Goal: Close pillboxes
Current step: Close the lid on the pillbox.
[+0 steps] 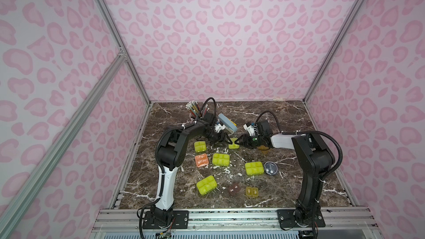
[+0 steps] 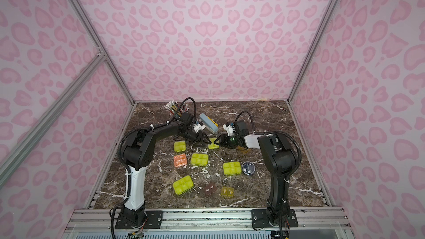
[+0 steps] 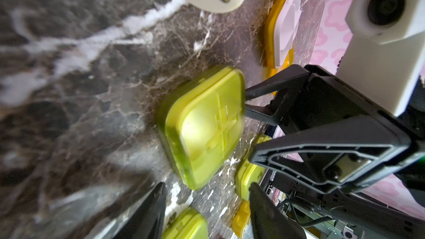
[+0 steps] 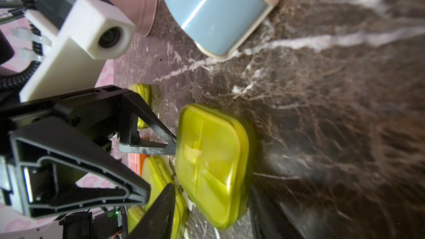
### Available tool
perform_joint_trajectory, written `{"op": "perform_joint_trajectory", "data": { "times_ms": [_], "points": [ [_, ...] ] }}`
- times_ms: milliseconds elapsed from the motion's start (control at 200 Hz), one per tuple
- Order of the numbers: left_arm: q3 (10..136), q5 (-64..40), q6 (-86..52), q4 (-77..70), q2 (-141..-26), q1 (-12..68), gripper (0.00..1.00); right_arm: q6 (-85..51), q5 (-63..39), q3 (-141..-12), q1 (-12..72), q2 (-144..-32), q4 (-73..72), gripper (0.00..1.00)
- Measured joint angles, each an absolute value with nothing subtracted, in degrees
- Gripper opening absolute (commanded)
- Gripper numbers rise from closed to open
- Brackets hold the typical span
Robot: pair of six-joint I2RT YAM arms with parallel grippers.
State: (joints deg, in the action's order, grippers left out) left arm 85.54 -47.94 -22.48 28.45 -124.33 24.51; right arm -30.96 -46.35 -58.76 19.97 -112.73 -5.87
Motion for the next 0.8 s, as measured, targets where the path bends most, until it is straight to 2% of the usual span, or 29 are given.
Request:
{"op": "perform_joint_trajectory", "data": {
  "times_ms": [320,800],
  "points": [
    [85.6,-47.4,-22.5,29.5,-124.3,25.2,0.52,-32.4,-45.9,-58.6,21.1,-112.9,-7.1,0.50],
    [85.6,-46.9,-22.5,30.8,-124.3,25.5,0.50,-33.4,-42.8,-58.3,21.9,-112.9,-7.7,0.31]
  ]
}}
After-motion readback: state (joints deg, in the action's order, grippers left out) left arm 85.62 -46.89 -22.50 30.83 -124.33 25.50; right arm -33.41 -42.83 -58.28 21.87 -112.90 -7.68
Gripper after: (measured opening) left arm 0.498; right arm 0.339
